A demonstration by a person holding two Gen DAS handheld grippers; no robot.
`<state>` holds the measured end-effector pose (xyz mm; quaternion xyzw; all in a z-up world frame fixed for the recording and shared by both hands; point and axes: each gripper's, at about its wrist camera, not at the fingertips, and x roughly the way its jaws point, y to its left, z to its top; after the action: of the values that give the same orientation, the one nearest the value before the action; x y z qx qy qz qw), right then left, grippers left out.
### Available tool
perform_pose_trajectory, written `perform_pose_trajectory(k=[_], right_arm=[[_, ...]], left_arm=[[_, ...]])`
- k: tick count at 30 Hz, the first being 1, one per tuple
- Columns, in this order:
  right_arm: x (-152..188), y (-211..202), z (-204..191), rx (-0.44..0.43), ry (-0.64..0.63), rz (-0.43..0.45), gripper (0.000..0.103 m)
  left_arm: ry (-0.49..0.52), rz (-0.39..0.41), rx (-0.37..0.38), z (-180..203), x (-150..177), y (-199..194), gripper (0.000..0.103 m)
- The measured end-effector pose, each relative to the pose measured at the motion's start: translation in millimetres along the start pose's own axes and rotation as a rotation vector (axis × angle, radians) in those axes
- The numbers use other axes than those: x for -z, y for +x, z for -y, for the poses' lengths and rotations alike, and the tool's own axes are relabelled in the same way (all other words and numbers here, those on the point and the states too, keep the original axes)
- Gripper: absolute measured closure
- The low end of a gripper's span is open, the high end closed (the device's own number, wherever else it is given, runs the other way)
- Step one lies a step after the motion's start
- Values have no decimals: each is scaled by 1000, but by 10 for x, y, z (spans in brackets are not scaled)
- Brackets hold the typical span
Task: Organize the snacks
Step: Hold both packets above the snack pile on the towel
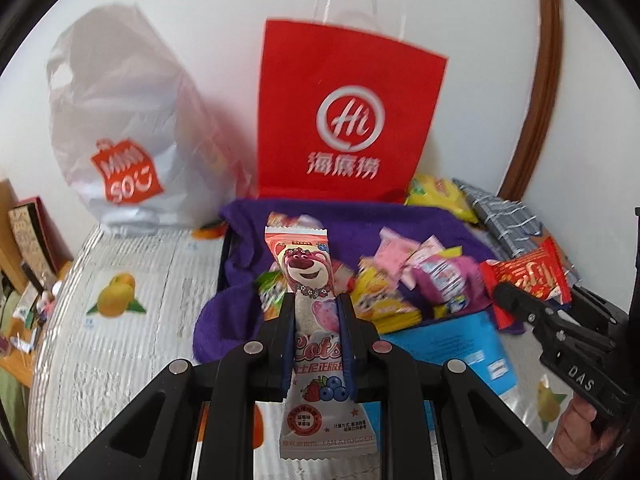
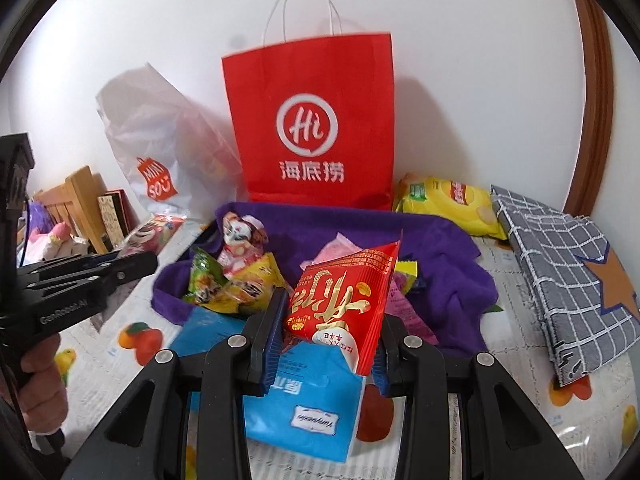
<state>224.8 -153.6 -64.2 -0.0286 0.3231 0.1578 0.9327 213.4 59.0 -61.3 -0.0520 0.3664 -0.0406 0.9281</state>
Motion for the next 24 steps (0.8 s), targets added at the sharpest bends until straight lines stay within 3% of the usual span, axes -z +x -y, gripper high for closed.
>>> perform_pose_trajectory(k=[6, 17, 24], right_arm=[[63, 123, 72, 7, 14, -30, 66], [126, 135, 129, -13, 35, -5, 66], [141, 169, 59, -17, 31, -20, 66]], left_arm=[[-42, -13, 19, -88, 48, 91, 84], [-117, -12, 60, -213, 66, 133, 84], [-99, -11, 39, -163, 77, 147, 84]])
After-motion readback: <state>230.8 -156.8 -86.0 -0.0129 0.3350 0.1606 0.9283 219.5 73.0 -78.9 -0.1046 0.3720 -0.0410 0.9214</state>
